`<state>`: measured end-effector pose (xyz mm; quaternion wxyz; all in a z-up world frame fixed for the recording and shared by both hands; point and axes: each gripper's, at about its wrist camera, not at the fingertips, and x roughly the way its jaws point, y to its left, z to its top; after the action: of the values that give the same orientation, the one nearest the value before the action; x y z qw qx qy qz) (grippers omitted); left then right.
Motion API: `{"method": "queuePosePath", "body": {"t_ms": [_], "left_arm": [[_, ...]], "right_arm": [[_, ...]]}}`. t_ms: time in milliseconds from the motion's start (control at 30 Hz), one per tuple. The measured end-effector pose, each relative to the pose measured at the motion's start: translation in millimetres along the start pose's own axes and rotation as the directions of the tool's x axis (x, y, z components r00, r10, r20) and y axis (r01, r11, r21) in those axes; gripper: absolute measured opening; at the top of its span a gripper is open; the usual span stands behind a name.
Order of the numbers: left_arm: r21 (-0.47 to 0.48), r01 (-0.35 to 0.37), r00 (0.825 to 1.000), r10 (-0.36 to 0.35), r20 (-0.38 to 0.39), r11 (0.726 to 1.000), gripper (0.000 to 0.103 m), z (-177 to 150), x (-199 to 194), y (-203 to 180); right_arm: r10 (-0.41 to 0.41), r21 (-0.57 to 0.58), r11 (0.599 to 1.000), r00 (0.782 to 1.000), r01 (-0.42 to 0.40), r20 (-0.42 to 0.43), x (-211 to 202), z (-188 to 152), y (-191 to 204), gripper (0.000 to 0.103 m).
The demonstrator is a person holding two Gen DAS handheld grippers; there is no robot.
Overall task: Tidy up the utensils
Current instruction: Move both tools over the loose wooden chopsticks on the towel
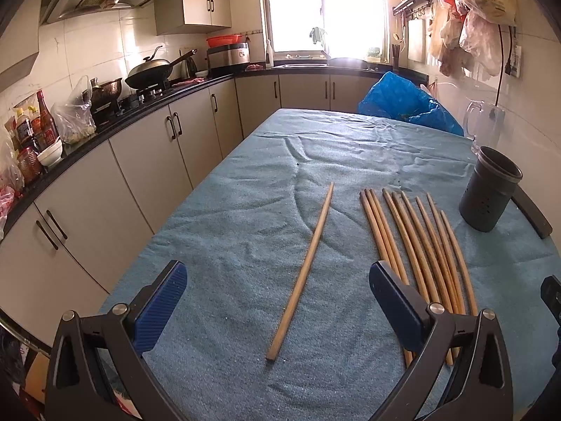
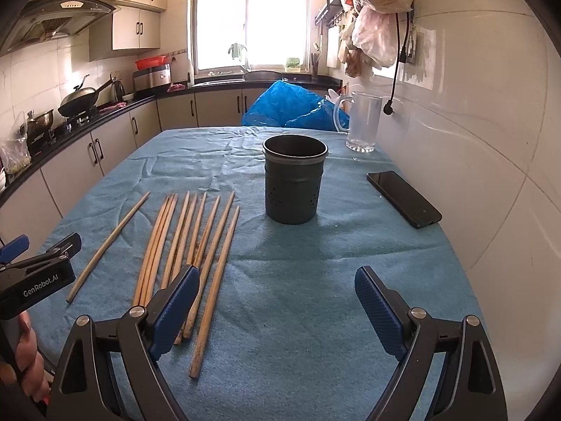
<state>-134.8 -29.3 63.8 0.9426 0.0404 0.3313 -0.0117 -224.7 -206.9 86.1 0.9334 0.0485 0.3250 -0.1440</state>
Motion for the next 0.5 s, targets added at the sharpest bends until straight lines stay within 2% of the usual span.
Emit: {"method": "queuePosePath", "body": {"t_ms": [500], "left_arm": [[-0.009,-0.003,1.000,0.003,0.009,1.000,0.103,1.0,-6.6,6.6]], "right_arm": [[0.004,-0.017,1.000,1.000,-0.004,0.007,-4.3,1.8,6.6,0.093]]}}
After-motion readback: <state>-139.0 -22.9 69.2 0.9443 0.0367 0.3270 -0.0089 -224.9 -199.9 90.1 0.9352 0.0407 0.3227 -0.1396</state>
